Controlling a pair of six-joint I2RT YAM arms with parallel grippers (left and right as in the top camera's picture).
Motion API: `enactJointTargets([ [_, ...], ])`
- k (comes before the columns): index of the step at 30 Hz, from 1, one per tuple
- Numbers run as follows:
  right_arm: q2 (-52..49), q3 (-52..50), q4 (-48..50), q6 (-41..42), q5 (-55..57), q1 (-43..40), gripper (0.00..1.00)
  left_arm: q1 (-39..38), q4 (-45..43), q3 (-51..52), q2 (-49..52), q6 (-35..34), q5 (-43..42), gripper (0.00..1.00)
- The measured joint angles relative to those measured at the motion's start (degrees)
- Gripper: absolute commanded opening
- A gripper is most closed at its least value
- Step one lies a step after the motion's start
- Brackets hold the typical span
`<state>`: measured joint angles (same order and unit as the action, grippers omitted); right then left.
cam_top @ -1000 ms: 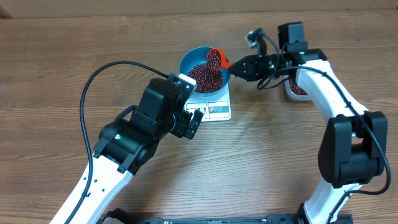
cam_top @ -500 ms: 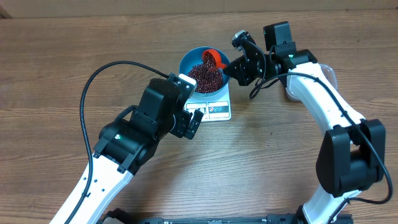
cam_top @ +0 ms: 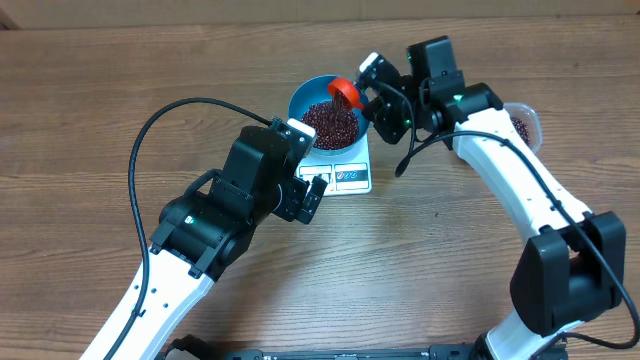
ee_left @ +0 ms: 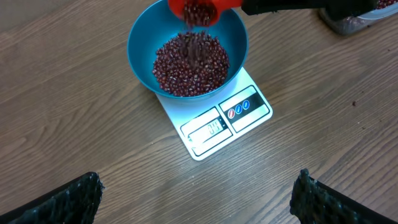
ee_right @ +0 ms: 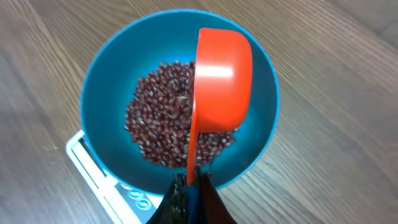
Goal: Scoop item into bowl and weigh 150g on scale
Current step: 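Tilt the red cup with the right gripper to pour into bowl, then move the empty red cup back to the bean tub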
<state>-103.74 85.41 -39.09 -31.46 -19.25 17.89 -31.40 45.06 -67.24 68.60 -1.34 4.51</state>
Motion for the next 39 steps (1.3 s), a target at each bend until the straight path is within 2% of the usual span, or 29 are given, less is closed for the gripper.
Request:
enactJointTargets([
  [10, 3.0, 0.0, -0.8, -5.0, 8.1, 3.5, 0.04, 0.0, 0.0, 0.0, 0.0, 0.0, 0.0, 1.0],
  [25, 7.6, 0.0, -0.8, -5.7, 9.7, 4.7, 0.04, 0.0, 0.0, 0.0, 0.0, 0.0, 0.0, 1.0],
  [33, 10.1, 0.0, -2.1, 3.8, 19.1, 4.1, 0.04, 0.0, 0.0, 0.0, 0.0, 0.0, 0.0, 1.0],
  [39, 10.9, 0.0, -6.1, 11.0, 25.1, 0.1, 0.04, 0.0, 0.0, 0.0, 0.0, 0.0, 0.0, 1.0],
])
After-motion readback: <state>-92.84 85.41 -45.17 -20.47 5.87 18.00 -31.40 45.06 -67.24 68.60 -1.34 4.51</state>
